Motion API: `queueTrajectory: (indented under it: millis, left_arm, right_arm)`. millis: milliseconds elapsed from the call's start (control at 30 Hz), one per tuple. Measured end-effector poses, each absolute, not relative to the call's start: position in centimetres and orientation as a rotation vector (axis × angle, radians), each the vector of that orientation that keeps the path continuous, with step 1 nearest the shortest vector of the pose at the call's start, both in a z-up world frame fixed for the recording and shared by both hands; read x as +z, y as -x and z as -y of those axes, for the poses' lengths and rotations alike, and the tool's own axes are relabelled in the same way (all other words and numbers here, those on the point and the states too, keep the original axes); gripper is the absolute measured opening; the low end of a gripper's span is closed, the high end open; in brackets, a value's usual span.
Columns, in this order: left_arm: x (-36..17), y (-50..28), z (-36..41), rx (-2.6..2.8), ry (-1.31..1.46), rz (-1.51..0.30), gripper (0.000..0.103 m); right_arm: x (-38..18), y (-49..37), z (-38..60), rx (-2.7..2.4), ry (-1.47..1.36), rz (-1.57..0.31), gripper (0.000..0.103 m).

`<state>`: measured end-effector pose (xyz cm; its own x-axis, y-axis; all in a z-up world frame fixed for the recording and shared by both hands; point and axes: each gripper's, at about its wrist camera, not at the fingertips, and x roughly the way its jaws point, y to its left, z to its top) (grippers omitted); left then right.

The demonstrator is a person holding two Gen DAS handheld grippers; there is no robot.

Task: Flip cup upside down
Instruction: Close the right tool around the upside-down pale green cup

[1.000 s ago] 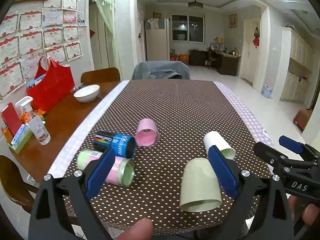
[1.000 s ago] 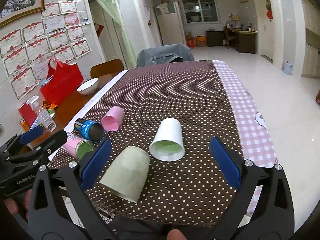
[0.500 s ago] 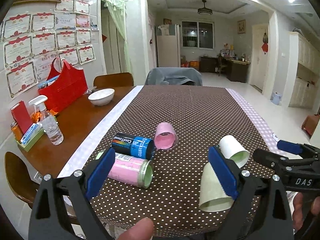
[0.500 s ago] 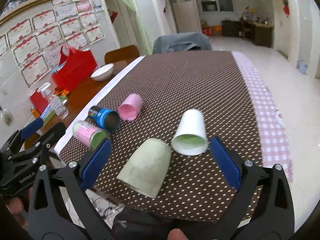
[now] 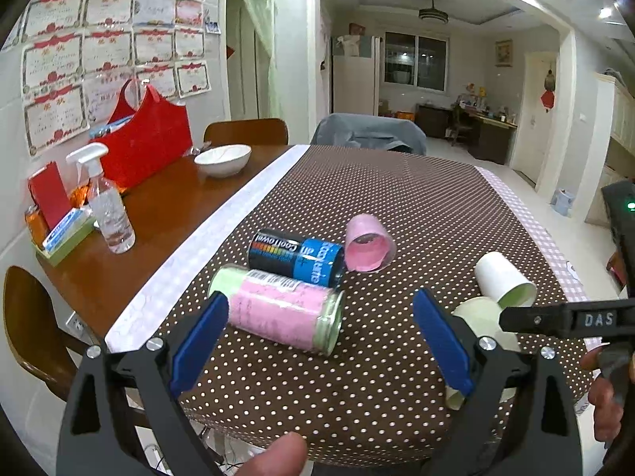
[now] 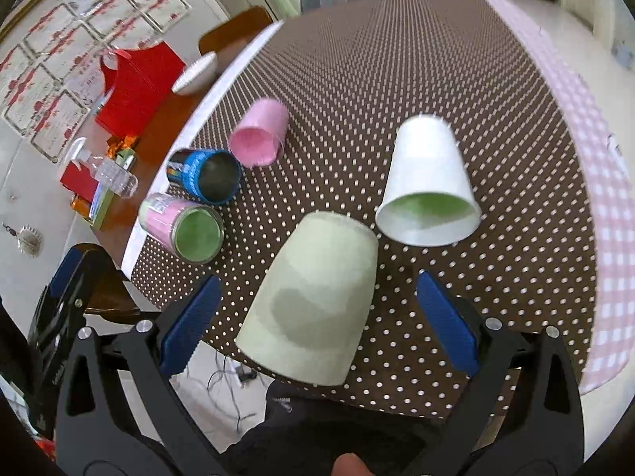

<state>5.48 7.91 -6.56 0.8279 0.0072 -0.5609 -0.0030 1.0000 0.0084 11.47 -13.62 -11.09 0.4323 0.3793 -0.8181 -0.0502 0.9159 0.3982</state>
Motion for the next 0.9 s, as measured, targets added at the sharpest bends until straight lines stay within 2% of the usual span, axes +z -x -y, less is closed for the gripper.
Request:
queueTrajectory:
  millis: [533,767,900]
  left_arm:
    - [-9.2,-5.5,-9.6,-0.020,0.046,-0.626,0.092]
    - [-9.7,-5.5,-10.1,-0.026,0.067,-0.632,0.092]
    - [-9.9,-5.6,-10.2,-0.027,0.072,-0.637,0.092]
  right_arm:
    - [-14.2,-15.7,11.6,0.273,-0.408,-1.321,0.096]
    - [-15.5,-17.3,11.1,0.225,-0.350,-1.391,0.077]
    - [-15.3,-17.4,10.1,0.247,-0.272,-1.394,0.075]
